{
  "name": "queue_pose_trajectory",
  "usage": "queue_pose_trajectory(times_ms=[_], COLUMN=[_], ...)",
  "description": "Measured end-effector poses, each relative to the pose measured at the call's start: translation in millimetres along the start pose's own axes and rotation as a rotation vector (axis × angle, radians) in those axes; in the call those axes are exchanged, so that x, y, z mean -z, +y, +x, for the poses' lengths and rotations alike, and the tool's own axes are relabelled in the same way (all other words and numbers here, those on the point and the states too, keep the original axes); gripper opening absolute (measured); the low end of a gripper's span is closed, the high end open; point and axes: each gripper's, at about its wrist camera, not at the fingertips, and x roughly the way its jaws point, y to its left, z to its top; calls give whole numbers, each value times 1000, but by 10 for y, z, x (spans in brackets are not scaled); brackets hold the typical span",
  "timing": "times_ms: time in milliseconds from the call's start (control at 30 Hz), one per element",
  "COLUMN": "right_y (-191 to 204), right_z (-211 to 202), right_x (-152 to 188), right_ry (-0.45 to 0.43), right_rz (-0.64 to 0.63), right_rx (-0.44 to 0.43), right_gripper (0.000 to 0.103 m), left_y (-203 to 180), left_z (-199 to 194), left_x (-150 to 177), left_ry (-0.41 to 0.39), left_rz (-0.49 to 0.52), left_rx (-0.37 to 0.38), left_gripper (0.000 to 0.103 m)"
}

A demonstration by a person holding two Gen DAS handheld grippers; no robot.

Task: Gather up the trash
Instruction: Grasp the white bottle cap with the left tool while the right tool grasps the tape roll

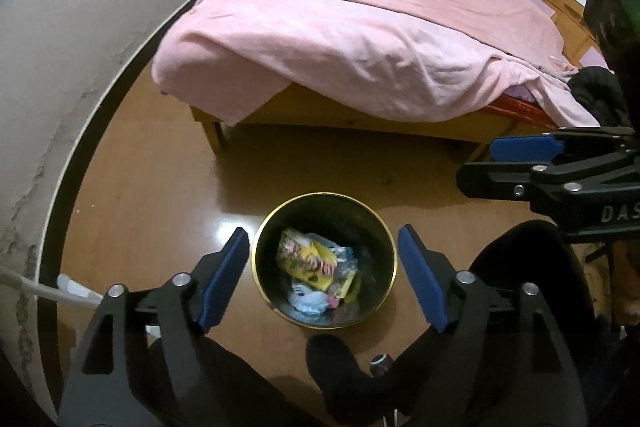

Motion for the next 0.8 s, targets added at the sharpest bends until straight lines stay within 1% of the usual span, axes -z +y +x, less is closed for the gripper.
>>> queue_pose_trajectory(times_ms=[67,133,200,267,367,400,500,533,567,600,633,700,767,800], right_y=[65,185,349,533,929,1127,1651,1873,2066,2279,2551,2952,3401,3665], right_z=[-12,-45,-134,-228,-377,-425,-491,-500,-499,-486,-461,-422,-358,-308], right_x=[-24,-63,-127,-189,-320,-364,-446,-464,-481,-498,-518,-540,-567,-575], right_ry=[2,6,-11,-30,-64,-75,-94,-97,-97,-93,-82,-72,-57,-46], right_rz=[-13,-44,-86,-128,-211,-249,-347,-384,-415,-450,-498,-564,-634,-676], right_rx=[-5,-8,-10,-20,-56,-77,-125,-145,-164,-186,-210,-238,-257,-262], right_gripper=[63,63,63,67,68,68,69,70,70,71,71,73,77,77], left_y=[67,134,213,337,626,739,1205,1449,1613,1867,2038,2524,2909,3093], left_z=[-147,-337,-575,-898,-1435,-1602,-2147,-2368,-2502,-2683,-2799,-3090,-3292,-3379], left_x=[-3,-9,-10,-4,55,89,280,391,473,603,700,1001,1264,1391], left_ry=[-13,-33,-56,-87,-142,-159,-196,-206,-208,-207,-202,-179,-159,-149], left_rz=[-7,-7,4,12,-2,-10,-57,-92,-120,-168,-204,-307,-389,-432], left_rx=[-19,-49,-87,-133,-205,-232,-346,-403,-440,-491,-528,-634,-702,-738], left_gripper=[84,86,90,91,91,91,92,92,92,93,93,93,93,93])
